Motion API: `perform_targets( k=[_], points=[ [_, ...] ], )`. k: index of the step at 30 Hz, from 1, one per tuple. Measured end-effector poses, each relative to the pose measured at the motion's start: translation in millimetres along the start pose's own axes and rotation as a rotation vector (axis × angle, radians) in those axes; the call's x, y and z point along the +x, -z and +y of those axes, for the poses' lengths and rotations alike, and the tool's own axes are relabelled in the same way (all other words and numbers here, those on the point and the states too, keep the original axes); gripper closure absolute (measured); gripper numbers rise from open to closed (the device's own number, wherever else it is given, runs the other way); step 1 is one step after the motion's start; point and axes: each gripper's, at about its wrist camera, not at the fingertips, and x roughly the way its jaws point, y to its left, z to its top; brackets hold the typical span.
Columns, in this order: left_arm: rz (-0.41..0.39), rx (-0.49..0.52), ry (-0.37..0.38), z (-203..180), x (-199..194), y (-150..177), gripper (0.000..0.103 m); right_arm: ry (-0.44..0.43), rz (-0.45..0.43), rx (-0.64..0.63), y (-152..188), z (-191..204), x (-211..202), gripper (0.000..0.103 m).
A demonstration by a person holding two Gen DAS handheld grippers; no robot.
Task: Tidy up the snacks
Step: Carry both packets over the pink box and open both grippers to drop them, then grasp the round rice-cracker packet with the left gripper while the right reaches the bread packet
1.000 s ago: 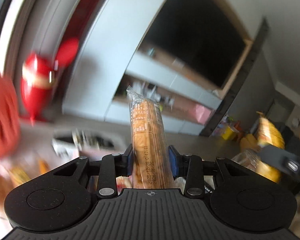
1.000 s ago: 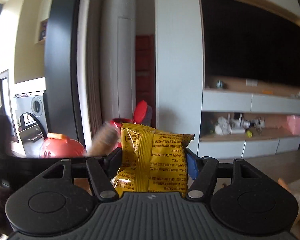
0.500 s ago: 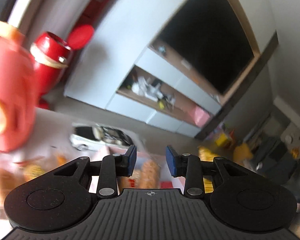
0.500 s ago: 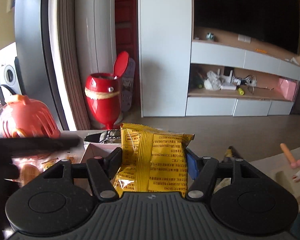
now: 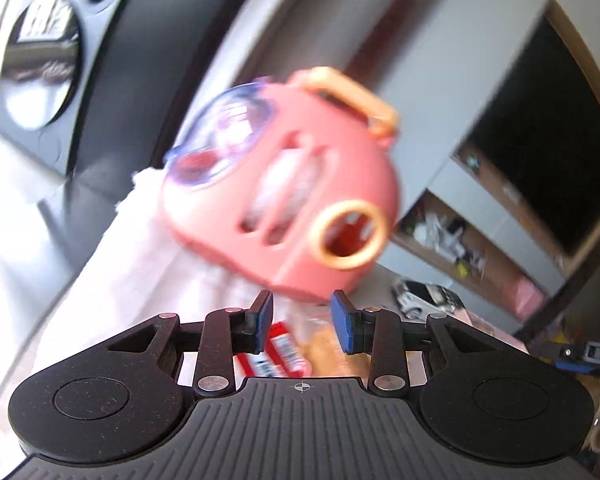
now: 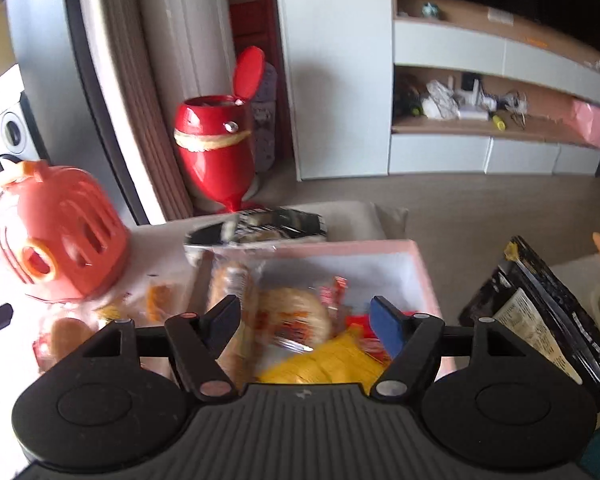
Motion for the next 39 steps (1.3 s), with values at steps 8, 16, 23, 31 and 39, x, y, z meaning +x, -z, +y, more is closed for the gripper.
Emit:
perform_targets(
  k=[8, 16, 23, 31, 39],
  points=[
    [0.042, -0.020, -0.033, 31, -2, 1, 0.067, -0.124, 0.070, -0.220, -6, 121, 30, 0.028],
    [0.059, 0.033, 0.074, 25, -4, 7, 0.067, 0.097, 0.211, -0.224, -32, 158, 146, 0.030],
    [0.079, 0.020, 0.124, 22, -10, 8, 0.067, 0.024, 0.255, -0.334, -9, 170, 147, 0.072],
    [0.111, 0.070, 0.074, 14, -5, 16, 0.067, -0.159, 0.285, -0.435, 58, 175, 71, 0.076],
    [0.035, 0.167, -0.070, -2, -36, 29, 0.067, -0.270, 0.258, -0.371, 104, 149, 14, 0.076]
  ],
)
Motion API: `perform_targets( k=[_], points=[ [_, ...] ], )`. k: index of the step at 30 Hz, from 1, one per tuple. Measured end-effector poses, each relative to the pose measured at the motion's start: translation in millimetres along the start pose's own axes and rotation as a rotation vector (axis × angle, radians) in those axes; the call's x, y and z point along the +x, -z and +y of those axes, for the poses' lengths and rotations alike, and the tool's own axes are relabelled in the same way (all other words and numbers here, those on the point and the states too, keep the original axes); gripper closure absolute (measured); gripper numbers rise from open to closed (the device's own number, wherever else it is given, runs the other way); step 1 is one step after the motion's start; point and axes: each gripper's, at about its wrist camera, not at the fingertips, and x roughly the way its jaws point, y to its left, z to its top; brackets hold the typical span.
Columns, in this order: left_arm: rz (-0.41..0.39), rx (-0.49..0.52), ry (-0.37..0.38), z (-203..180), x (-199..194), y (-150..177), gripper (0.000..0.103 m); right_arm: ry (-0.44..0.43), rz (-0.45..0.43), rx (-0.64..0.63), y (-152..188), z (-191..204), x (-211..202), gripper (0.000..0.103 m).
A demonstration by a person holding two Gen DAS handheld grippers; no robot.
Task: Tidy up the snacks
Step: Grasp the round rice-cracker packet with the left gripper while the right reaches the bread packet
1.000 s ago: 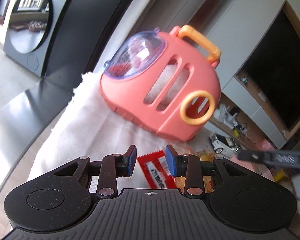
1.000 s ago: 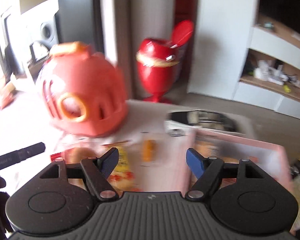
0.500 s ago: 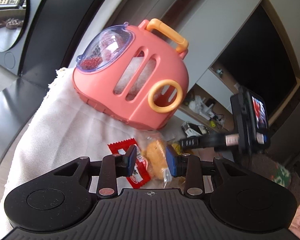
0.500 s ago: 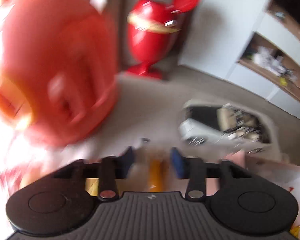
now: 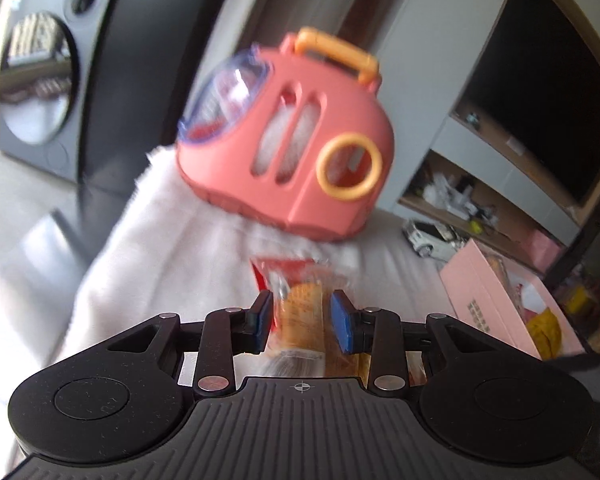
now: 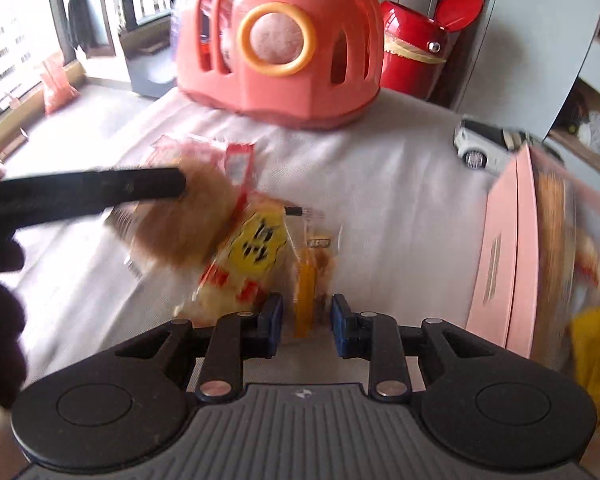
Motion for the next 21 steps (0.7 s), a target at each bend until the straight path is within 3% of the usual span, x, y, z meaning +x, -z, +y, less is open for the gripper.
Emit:
perform_targets(
  k=[2, 5, 6, 8, 10, 12, 18, 21],
  points=[
    [-0.022, 0.033, 0.029, -9, -15, -2, 0.067, -0.033, -0.012, 0.016, 12, -4, -8, 0.076],
    [0.065, 0.087, 0.182, -30, -16, -2, 0.067, -0.072, -0.028, 0.040, 26, -7, -20, 0.076],
    [0.091, 0.117, 0.186, -39, -12, 1, 0.065, -0.070, -0.040, 0.040, 30, -8, -25, 0.076],
    [0.119, 0.189, 0.124, -57, 1, 9, 0.066, -0.041, -0.071, 0.035, 39, -7, -34, 0.072],
    [0.148, 0.264, 0.052, -70, 17, 17, 0.065, -0.015, -0.105, 0.043, 50, -9, -44, 0.051],
    [0.161, 0.318, -0.013, -75, 30, 23, 0.066, 0.006, -0.143, 0.054, 63, -12, -56, 0.041],
    [0.216, 0.309, 0.016, -75, 47, 27, 0.059, 0.079, -0.164, 0.021, 98, -18, -62, 0.038],
    [0.245, 0.340, -0.005, -78, 57, 30, 0.057, 0.088, -0.180, 0.040, 109, -19, -56, 0.034]
  ],
)
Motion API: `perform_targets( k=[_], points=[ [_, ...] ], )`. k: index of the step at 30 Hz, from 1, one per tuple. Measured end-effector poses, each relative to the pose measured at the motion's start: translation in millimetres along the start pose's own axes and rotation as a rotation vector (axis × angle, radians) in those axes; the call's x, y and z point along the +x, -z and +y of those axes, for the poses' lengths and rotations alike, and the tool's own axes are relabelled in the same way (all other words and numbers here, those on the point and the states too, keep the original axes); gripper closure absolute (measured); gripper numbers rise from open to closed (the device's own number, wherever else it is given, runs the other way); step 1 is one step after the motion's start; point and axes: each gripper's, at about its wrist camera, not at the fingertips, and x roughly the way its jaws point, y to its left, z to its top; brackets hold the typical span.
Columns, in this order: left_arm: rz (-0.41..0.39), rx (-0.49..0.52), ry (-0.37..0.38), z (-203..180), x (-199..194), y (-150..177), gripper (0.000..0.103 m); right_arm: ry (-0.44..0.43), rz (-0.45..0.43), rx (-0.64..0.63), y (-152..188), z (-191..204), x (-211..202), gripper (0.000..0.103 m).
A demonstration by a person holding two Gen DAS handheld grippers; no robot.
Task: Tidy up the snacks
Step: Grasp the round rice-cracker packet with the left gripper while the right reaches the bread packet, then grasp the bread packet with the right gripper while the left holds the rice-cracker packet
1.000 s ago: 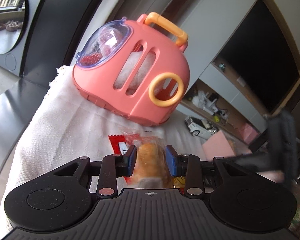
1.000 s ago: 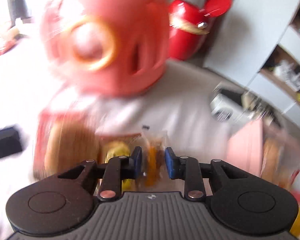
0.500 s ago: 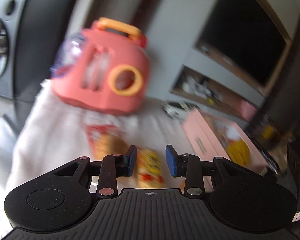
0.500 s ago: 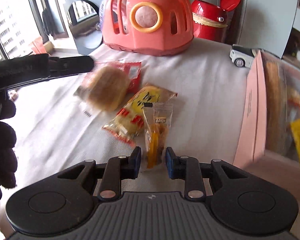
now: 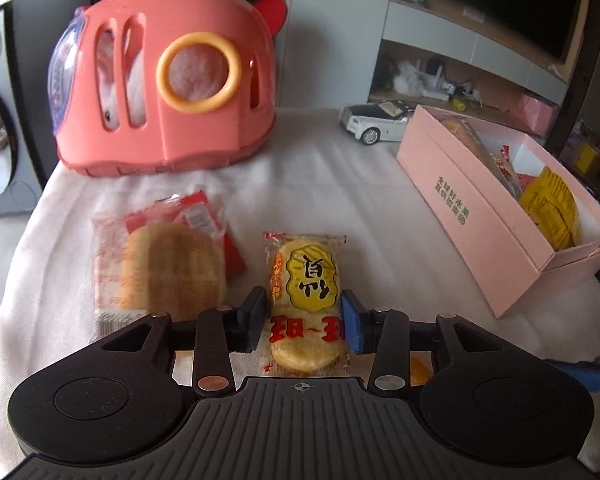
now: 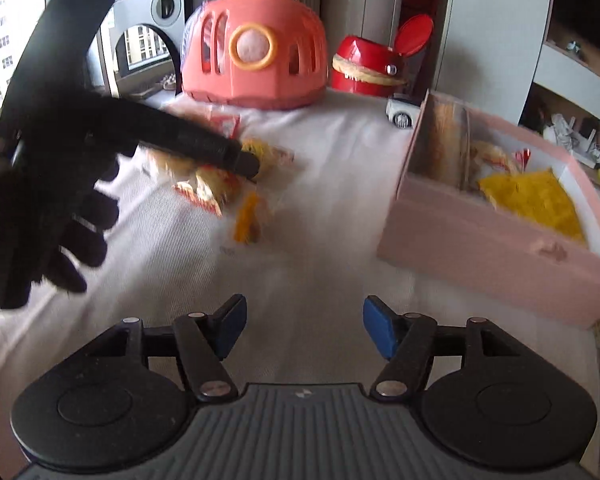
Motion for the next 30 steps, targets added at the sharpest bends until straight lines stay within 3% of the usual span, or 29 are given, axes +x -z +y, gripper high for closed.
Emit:
perform_targets(
  k=[3, 6, 9, 12, 17, 19, 24, 28, 30],
  points=[
    [-0.019, -0.052, 0.052, 5, -11, 0, 0.062, 0.013, -0.016, 0.022, 4, 0, -2, 0.031],
    [-0.098, -0.091, 0.157, 9, -44, 6, 0.063, 0.004, -0.017, 0.045, 5, -3, -3, 0.031],
    [-0.176, -0.101, 0.198, 18, -82, 17, 0.063, 0.015, -0.019, 0.033, -2, -1, -4, 0.031],
    [-0.220, -0.148, 0.132, 42, -110, 27, 0.063, 0.008, -0.058, 0.010, -18, 8, -6, 0.031],
    [-0.204, -0.300, 0.009, 93, -126, 41, 0.063, -0.033, -0.132, -0.006, -58, 39, 8, 0.029],
    [-0.196, -0.366, 0.001, 109, -127, 49, 0.063, -0.070, -0.117, 0.009, -76, 52, 22, 0.029],
    [-0.194, -0.462, -0.001, 132, -125, 63, 0.063, -0.265, -0.041, 0.121, -118, 77, 58, 0.029],
    [-0.197, -0.487, 0.007, 139, -125, 69, 0.063, -0.182, 0.007, 0.108, -140, 92, 99, 0.028],
    [-0.191, -0.492, 0.011, 141, -126, 71, 0.063, -0.217, 0.059, 0.125, -143, 91, 115, 0.028]
  ],
)
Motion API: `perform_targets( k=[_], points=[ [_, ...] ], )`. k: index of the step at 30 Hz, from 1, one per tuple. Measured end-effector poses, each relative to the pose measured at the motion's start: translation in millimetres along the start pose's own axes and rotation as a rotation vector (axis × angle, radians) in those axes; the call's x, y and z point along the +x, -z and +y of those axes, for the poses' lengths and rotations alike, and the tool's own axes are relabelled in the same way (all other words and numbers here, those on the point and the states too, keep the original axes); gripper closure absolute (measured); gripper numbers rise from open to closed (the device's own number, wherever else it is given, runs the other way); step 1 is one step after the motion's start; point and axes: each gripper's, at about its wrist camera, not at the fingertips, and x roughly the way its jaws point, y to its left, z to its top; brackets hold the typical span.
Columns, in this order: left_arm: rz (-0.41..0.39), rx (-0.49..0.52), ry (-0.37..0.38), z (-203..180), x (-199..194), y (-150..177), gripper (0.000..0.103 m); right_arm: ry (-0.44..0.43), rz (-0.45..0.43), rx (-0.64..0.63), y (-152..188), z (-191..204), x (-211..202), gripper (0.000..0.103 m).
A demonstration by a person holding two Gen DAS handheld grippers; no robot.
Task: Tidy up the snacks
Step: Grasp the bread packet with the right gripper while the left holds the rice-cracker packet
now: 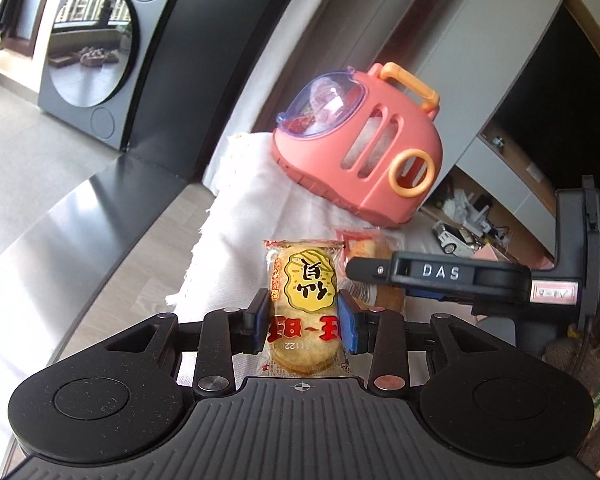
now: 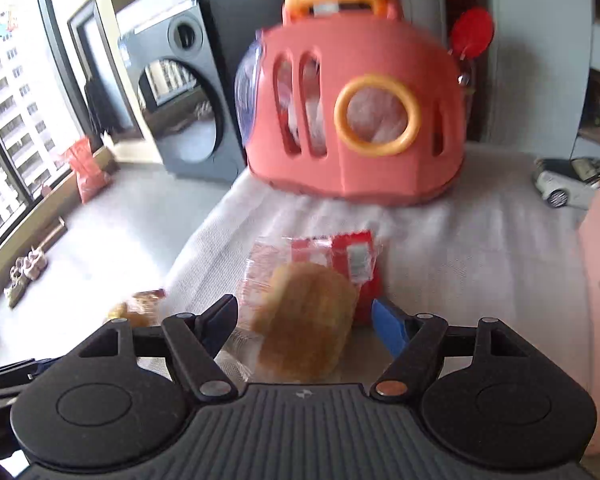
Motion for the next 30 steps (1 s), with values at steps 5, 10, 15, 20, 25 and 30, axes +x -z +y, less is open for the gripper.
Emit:
perform_targets(
  k=[5, 10, 15, 20, 25, 30],
  points=[
    [0.027, 0.008, 0.018, -4, 0, 5, 0.063, -0.055, 0.012, -0.007, 2, -5, -20, 0.057],
    [0.058, 0.047, 0.071, -22, -2, 13, 0.063, -0.070, -0.007, -0.070, 30, -13, -72, 0.065],
    [0.124, 0.093, 0.130, -44, 0, 23, 0.063, -0.106, -0.039, -0.041, 59, -43, -133, 0.085],
    [0.175, 0.145, 0.156, -67, 8, 36, 0.063, 0.039, -0.025, -0.073, 90, -67, -156, 0.082],
    [0.177, 0.160, 0.134, -74, 12, 39, 0.063, 0.132, -0.066, -0.173, 114, -53, -160, 0.033],
    [0.137, 0.185, 0.058, -69, 5, 33, 0.063, 0.180, -0.135, -0.327, 114, -14, -149, 0.031]
  ],
)
